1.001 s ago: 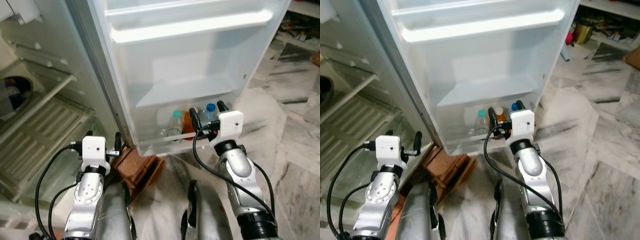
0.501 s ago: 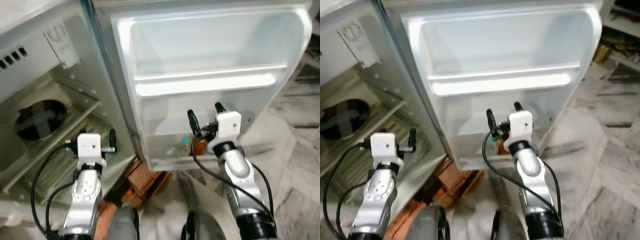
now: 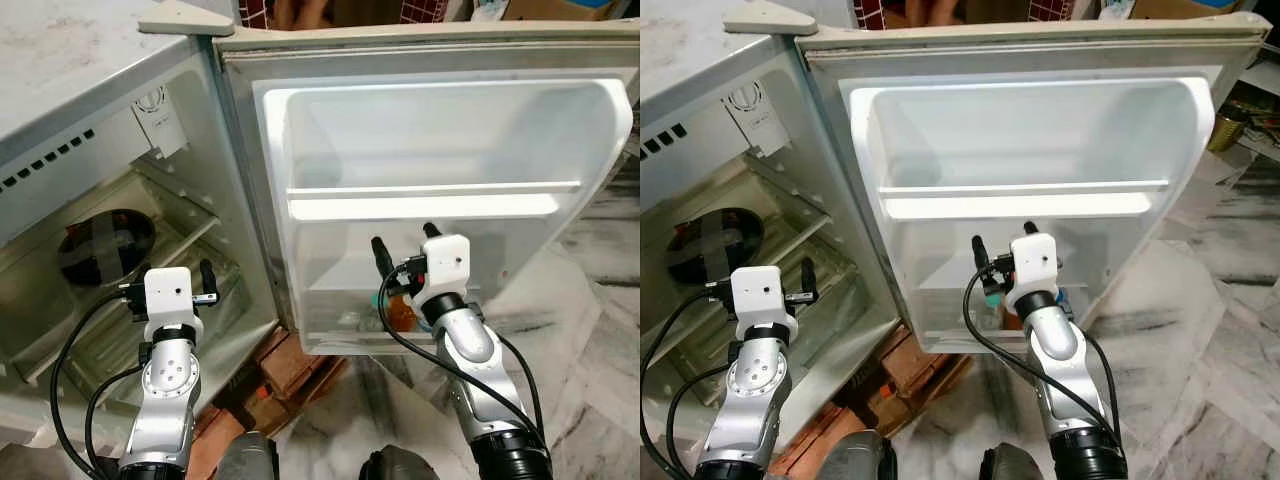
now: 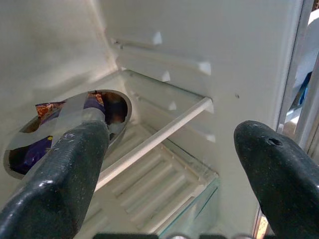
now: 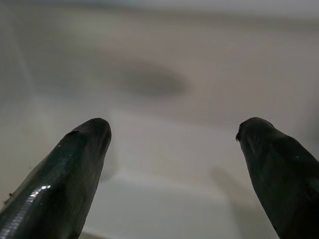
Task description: Restocking fridge
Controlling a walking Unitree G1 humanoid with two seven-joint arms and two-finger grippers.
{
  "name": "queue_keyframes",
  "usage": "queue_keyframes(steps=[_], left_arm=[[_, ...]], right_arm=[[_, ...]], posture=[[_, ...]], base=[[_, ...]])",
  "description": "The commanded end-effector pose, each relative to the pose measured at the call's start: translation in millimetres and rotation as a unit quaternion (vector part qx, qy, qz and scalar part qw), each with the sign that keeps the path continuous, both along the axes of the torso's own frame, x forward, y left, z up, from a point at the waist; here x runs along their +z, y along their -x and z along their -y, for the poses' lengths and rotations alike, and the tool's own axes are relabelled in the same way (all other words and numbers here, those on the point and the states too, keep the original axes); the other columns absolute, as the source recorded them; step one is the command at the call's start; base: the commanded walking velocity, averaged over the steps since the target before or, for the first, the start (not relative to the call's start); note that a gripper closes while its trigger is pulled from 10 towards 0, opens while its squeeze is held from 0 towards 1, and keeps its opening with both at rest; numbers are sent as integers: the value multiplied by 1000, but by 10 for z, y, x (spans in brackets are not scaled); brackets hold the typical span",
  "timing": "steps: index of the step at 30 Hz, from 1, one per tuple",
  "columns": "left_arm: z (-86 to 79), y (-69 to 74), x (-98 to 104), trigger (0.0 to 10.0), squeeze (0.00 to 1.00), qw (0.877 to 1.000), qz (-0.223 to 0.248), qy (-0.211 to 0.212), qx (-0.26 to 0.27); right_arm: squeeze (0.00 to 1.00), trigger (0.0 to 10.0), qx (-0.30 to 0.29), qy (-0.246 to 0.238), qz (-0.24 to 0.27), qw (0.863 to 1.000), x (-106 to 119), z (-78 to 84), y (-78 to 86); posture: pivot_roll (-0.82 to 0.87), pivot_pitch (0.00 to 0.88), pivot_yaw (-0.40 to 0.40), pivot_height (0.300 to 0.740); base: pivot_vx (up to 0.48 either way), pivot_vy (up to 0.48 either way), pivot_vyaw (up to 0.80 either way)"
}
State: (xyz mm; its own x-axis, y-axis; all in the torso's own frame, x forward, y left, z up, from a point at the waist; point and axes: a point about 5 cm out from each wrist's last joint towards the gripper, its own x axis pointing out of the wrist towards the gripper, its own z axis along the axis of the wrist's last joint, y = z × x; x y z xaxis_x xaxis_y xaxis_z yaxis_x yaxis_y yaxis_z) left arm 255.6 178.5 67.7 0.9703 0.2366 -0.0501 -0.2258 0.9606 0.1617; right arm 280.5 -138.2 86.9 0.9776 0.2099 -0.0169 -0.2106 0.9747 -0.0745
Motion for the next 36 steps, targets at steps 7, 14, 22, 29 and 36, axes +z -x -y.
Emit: queue_keyframes(steps=[7,14,22,29,36], left_arm=[[-11,-1,-36,10000,0,1000,-13,-5,11],[11,0,-42,10000,0,1000,-14,-7,9],[30,-12,-47,10000,0,1000,-15,-12,5],[37,-18,-56,10000,0,1000,-19,-19,-4],[75,-60,-73,10000,0,999,-21,-19,-18]], right_arm=[[0,10000,37,-13,-55,998,-146,5,39],[0,10000,9,32,-84,996,-238,71,-2],[0,10000,97,49,-41,993,-127,-211,32],[0,10000,118,-40,-45,991,-67,-193,55],[0,10000,29,-22,-55,998,-116,-84,-44]], posture=[[73,58,20,740],[72,60,19,740],[71,60,18,740],[72,59,17,740],[63,57,16,740]], base=[[-149,-238,0],[-276,-303,0],[-277,-325,0],[-75,-377,0],[0,-421,0]])
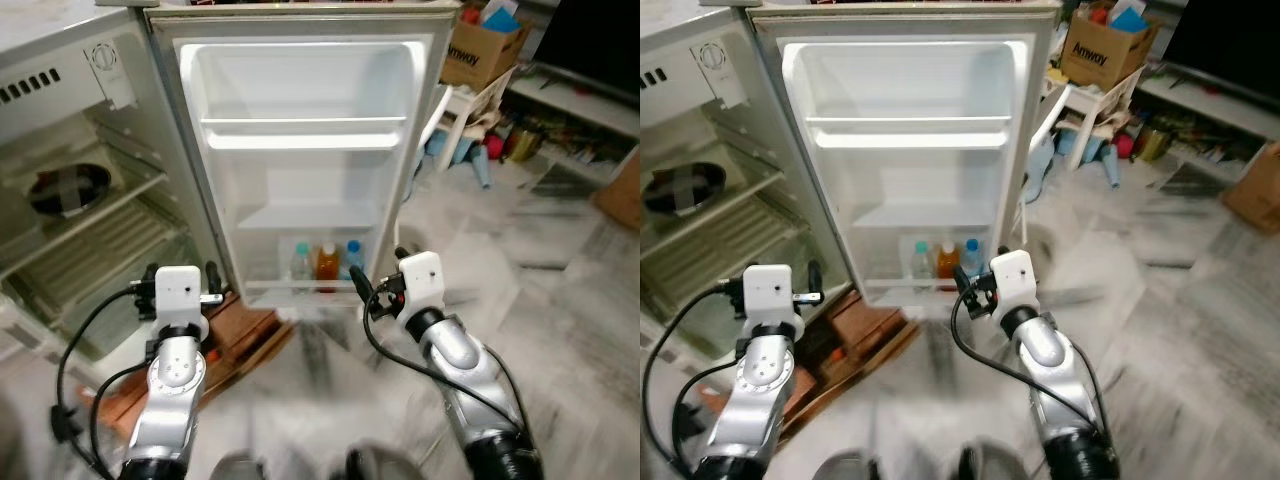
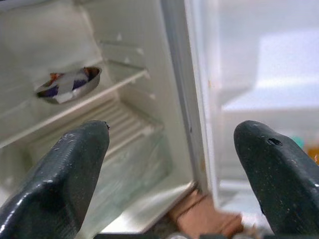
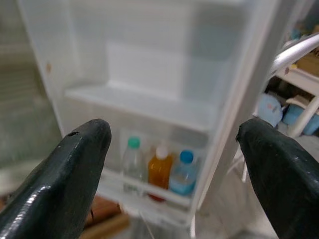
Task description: Restocking fridge
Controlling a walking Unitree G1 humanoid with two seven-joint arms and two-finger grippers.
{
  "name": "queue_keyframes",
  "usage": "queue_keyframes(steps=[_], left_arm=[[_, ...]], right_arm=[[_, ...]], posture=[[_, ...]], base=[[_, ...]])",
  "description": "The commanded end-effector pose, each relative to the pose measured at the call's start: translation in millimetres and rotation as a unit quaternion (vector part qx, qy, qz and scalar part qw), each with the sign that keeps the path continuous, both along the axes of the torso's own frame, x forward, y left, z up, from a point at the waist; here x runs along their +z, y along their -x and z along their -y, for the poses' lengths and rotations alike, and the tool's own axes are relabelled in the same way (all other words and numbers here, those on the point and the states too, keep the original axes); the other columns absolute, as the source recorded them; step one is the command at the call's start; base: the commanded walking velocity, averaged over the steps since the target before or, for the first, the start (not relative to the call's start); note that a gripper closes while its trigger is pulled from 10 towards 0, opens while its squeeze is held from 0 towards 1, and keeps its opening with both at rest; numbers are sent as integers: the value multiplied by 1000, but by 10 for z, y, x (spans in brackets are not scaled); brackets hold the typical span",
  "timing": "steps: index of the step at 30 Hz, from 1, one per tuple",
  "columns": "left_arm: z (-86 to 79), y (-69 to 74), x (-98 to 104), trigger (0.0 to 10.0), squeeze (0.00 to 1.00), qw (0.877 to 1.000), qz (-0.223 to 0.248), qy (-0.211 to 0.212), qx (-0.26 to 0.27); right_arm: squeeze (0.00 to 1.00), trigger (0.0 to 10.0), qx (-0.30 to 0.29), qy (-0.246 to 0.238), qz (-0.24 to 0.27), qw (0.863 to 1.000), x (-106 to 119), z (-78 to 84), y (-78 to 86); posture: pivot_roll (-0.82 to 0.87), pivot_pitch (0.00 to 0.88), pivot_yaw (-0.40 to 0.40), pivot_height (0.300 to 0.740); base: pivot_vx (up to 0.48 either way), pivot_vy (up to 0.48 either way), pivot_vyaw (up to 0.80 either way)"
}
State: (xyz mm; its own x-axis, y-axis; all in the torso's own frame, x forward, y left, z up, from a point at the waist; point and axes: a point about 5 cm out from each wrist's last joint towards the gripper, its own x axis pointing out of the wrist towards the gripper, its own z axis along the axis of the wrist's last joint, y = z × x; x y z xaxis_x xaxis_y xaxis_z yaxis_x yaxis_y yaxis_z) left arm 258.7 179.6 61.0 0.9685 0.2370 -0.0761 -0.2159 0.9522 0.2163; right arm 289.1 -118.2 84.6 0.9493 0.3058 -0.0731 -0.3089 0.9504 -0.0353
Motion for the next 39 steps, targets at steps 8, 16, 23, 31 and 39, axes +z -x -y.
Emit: queue_keyframes(steps=[8,16,23,31,39], left_arm=[[117,-82,-2,10000,0,1000,-3,4,-24],[118,-109,-7,10000,0,1000,-2,2,-26],[123,-116,-9,10000,0,1000,-3,-4,-27],[126,-113,-19,10000,0,1000,-7,-11,-27],[130,-128,-1,10000,0,999,3,-11,-45]], right_arm=[[0,10000,-47,-9,2,999,-1,189,2],[0,10000,-70,3,24,997,58,219,-60],[0,10000,-53,8,45,998,119,179,-89],[0,10000,-34,9,57,998,159,153,-88],[0,10000,-14,20,77,997,187,86,-86]], posture=[[62,58,18,740],[70,51,15,740],[71,49,12,740],[72,47,8,740],[75,50,5,740]], base=[[0,-409,0],[0,-375,0],[0,-301,0],[0,-307,652],[170,-326,621]])
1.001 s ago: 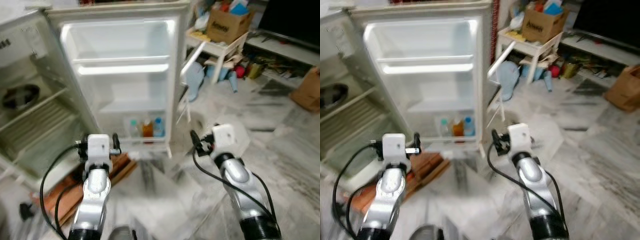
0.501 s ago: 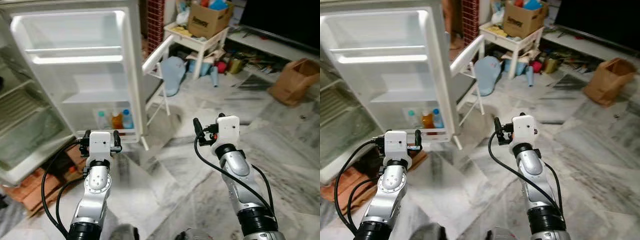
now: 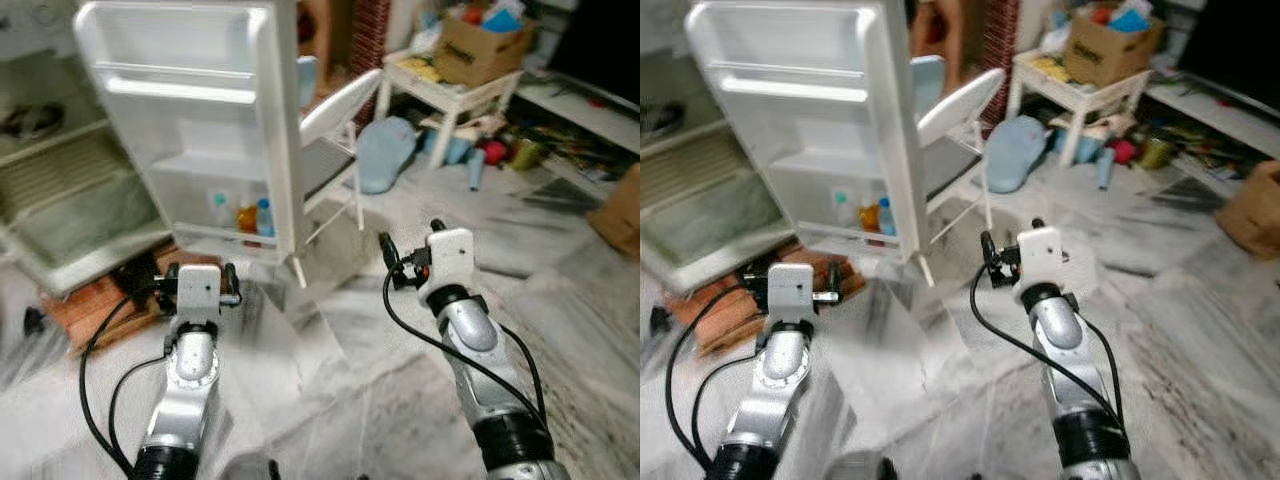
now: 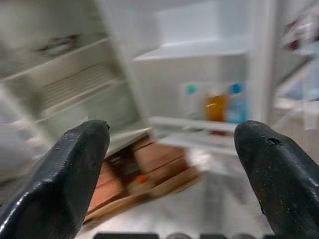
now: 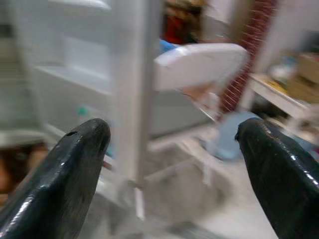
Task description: Restocking fridge
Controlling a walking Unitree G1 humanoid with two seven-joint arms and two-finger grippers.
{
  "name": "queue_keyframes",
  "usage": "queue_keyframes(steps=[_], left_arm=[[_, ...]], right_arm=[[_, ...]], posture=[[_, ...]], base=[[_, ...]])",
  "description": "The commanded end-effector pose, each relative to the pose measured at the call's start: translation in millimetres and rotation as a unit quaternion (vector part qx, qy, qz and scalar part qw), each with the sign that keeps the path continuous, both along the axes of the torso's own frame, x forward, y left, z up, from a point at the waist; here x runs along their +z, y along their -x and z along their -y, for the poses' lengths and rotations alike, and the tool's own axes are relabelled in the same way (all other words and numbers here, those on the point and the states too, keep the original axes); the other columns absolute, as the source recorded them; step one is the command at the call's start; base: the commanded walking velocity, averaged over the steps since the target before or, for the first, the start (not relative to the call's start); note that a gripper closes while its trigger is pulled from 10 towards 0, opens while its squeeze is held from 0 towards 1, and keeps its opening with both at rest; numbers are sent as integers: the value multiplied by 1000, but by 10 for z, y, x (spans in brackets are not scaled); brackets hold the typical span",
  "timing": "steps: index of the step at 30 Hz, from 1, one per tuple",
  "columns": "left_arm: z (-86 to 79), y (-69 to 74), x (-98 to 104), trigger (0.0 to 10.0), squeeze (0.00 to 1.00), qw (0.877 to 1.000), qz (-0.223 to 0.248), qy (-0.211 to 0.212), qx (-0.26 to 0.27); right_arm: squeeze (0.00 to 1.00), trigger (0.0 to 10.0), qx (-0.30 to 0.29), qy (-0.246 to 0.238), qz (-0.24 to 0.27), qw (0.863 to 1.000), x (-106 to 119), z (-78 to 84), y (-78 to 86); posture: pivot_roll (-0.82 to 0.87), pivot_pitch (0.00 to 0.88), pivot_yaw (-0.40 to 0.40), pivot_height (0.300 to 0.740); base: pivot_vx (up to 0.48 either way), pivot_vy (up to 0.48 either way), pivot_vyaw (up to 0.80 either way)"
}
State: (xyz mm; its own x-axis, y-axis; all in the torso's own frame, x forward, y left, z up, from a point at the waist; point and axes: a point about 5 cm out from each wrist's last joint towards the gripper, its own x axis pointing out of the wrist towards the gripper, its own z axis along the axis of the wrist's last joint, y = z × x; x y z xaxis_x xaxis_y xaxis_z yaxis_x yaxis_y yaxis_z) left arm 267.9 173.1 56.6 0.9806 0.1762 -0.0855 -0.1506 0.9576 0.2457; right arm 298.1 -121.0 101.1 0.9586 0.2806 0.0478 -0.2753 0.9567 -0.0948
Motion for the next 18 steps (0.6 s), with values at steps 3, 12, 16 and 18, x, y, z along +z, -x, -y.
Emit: queue_keyframes(steps=[3,12,16,18], left_arm=[[58,-31,42,10000,0,1000,12,4,-11],[56,-13,37,10000,0,1000,11,10,-10],[63,-12,37,10000,0,1000,12,11,-12],[83,-13,43,10000,0,1000,13,13,-14]], right_arm=[[0,10000,6,16,15,1000,20,38,12],[0,10000,11,7,17,1000,25,20,6],[0,10000,9,8,18,1000,21,26,13],[0,10000,5,9,23,1000,27,38,20]], posture=[[78,49,3,740],[79,56,7,740],[76,59,7,740],[75,62,8,740]], base=[[370,-303,613],[456,0,613],[461,0,397],[458,0,0]])
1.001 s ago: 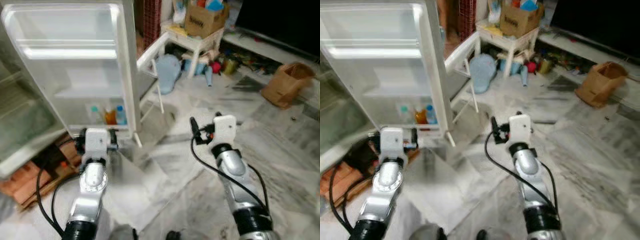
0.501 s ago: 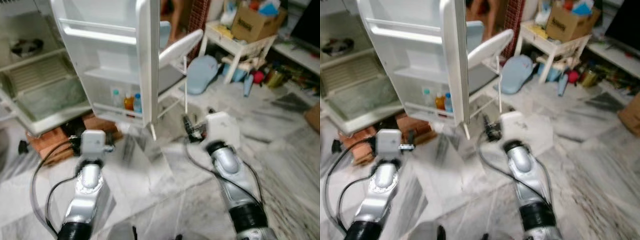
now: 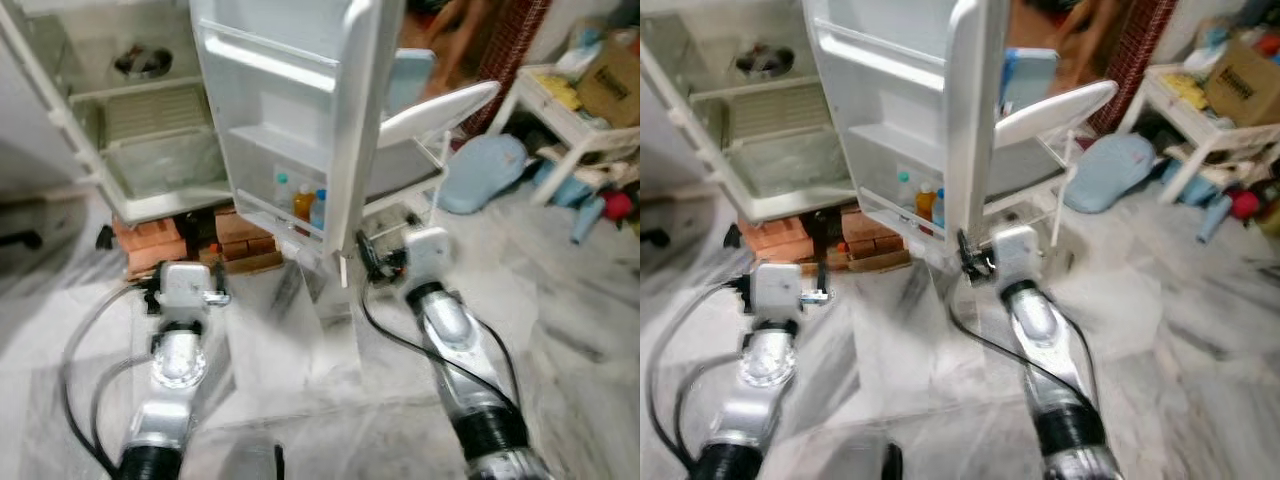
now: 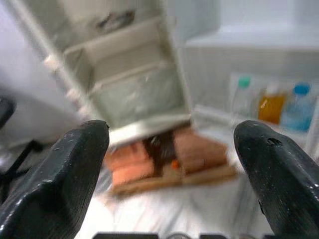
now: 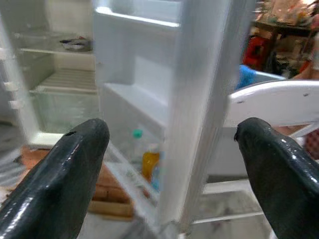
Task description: Restocking fridge
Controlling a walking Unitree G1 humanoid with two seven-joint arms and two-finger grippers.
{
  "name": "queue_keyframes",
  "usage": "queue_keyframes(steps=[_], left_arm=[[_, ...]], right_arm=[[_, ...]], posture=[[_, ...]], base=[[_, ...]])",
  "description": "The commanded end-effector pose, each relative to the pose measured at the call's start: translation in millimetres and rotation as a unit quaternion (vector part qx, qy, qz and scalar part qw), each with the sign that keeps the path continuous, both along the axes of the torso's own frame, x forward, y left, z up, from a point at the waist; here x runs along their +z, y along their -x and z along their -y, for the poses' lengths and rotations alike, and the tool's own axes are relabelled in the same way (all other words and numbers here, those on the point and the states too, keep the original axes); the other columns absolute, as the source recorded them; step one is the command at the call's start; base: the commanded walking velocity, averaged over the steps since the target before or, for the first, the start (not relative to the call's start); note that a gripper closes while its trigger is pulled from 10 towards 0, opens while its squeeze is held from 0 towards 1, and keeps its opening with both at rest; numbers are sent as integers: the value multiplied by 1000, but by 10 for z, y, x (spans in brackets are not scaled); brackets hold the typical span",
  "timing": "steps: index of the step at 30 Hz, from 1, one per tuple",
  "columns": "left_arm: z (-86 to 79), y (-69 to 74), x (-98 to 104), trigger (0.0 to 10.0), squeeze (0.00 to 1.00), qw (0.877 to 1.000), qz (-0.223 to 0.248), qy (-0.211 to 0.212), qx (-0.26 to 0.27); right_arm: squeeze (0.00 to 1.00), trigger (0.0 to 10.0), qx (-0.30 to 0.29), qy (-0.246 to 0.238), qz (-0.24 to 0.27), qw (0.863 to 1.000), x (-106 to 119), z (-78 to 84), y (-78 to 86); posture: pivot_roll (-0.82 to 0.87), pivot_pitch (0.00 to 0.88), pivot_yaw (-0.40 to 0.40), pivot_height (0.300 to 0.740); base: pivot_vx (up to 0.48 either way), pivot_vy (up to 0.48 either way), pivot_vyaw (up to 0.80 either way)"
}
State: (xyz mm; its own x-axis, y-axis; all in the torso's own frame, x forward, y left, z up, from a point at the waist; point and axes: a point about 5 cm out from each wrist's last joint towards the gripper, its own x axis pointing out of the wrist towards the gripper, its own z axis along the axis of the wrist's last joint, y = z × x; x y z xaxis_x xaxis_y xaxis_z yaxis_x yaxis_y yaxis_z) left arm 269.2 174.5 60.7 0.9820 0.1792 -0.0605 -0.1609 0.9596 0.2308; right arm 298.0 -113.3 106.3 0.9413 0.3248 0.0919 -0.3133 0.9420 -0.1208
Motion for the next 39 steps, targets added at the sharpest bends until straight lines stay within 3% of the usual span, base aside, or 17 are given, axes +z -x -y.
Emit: queue_keyframes(steps=[1,14,18,22,31,39], left_arm=[[105,0,2,10000,0,1000,0,8,-17],[92,25,61,10000,0,1000,9,29,-5],[15,164,7,10000,0,999,-10,50,16],[-3,205,2,10000,0,997,-15,66,32],[2,194,26,10000,0,997,-8,72,26],[17,213,67,10000,0,998,-6,59,5]], right_arm=[[0,10000,-19,3,1,1000,-23,121,20],[0,10000,-55,7,12,998,2,215,-7],[0,10000,-82,20,13,996,-26,323,20],[0,10000,-78,14,11,997,-30,323,20],[0,10000,-67,18,25,997,27,265,-18],[0,10000,-104,16,24,994,21,402,-6]], posture=[[75,62,8,740],[80,65,8,740],[77,65,14,740],[85,63,14,740],[92,57,12,740],[83,55,18,740]], base=[[458,0,0],[414,0,0],[0,0,0],[0,0,0],[0,0,683],[0,0,678]])
